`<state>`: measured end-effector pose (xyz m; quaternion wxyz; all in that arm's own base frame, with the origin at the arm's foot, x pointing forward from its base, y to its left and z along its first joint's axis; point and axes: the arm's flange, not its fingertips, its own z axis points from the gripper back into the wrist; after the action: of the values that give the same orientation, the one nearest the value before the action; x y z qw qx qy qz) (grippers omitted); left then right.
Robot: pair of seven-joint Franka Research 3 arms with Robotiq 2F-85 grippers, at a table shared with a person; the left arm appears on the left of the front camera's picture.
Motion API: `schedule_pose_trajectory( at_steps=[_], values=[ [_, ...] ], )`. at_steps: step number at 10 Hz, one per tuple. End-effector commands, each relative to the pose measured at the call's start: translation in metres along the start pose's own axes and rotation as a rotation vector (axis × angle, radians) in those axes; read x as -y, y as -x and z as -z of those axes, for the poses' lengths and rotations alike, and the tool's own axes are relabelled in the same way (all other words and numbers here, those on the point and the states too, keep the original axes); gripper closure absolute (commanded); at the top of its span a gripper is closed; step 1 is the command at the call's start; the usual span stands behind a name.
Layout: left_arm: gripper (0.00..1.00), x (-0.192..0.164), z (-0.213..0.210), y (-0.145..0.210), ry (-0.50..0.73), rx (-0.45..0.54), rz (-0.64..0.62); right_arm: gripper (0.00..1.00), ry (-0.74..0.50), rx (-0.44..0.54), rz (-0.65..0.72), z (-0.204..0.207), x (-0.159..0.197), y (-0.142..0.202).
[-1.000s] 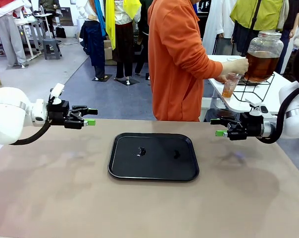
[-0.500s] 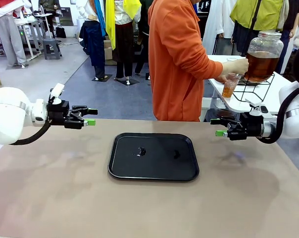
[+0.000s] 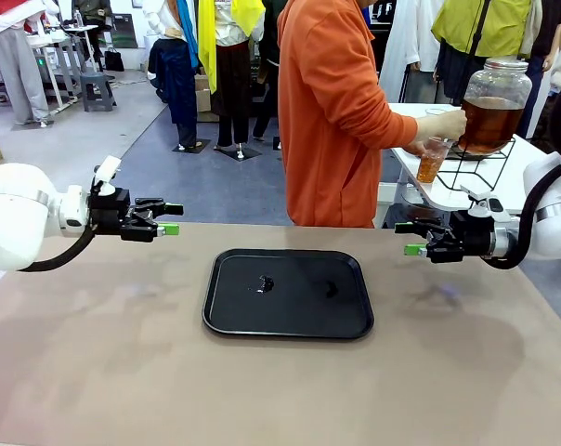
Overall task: Pour the drink into the iced cup.
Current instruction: Open the gripper to release the iced cup you were holding.
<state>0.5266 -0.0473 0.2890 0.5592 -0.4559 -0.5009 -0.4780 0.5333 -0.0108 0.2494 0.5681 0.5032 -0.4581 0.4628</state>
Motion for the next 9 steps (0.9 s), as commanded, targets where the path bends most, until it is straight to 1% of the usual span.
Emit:
schedule_pose_trajectory(
  at_steps=[1, 9],
  values=[
    [0.0, 0.0008, 0.0011, -0.0043, -0.006, -0.007, -0.003, 0.0, -0.001, 0.003, -0.002, 0.0013, 0.0, -0.0032],
    [0.0, 0.0008, 0.0011, -0.0043, -0.006, -0.007, -0.003, 0.0, -0.001, 0.003, -0.002, 0.0013, 0.0, -0.0032]
  ],
)
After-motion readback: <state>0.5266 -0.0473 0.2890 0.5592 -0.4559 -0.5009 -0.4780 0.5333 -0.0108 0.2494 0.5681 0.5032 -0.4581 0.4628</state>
